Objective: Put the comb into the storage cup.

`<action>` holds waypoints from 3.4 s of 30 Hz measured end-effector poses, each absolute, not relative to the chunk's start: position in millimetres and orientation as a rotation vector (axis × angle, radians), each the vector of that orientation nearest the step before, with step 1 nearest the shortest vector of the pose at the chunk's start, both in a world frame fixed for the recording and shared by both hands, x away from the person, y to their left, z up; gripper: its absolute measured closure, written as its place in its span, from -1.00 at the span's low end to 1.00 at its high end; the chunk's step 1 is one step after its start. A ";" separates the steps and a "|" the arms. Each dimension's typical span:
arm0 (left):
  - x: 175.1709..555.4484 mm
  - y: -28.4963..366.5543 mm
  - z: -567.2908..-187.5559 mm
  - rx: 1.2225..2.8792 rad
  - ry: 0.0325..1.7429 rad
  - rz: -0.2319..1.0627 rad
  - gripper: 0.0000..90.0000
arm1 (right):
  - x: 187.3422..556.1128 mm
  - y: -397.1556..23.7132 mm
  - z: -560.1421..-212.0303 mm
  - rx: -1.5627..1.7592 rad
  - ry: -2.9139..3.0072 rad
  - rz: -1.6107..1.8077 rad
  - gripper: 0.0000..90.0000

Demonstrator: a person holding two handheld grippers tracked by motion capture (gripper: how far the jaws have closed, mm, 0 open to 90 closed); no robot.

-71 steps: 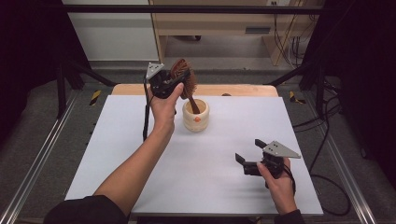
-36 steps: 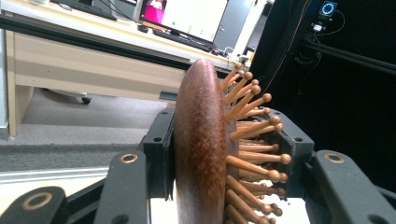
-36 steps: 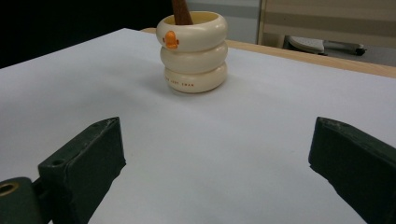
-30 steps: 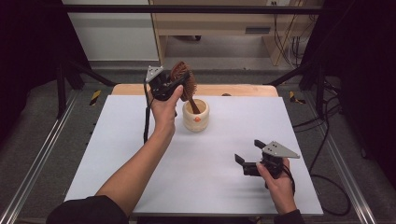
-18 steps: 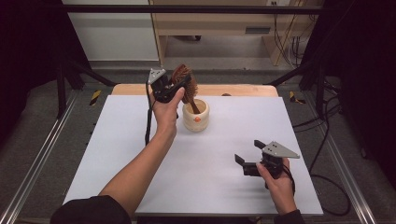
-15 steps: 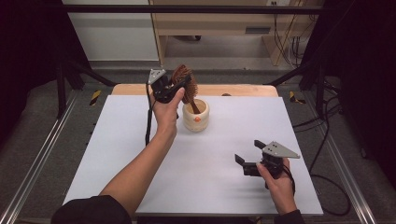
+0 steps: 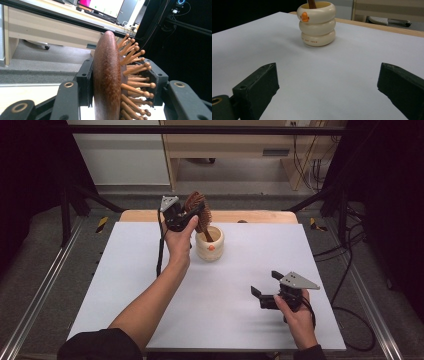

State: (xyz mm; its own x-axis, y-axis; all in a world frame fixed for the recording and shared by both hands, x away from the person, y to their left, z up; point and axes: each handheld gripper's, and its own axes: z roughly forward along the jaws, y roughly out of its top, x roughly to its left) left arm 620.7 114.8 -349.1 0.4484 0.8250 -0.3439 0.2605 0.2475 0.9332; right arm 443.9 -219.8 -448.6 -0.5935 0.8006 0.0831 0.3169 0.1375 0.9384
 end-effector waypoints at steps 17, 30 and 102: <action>622.2 112.7 -357.6 1.299 1.107 0.496 0.10 | 444.2 -220.1 -449.1 1.073 1.981 1.456 -0.91; 620.9 112.1 -361.5 1.292 1.115 0.499 0.10 | 444.1 -220.2 -449.4 1.073 1.984 1.454 -0.91; 621.6 119.2 -375.3 1.251 1.152 0.417 0.09 | 443.5 -218.7 -449.8 1.058 1.998 1.453 -0.91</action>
State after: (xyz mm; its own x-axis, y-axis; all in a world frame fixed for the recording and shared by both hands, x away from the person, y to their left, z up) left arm 621.6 119.2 -375.3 0.4226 0.7887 -0.4465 0.3197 0.3313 0.8877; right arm 443.5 -218.7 -449.8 -0.6046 0.7928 0.0775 0.3184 0.1513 0.9358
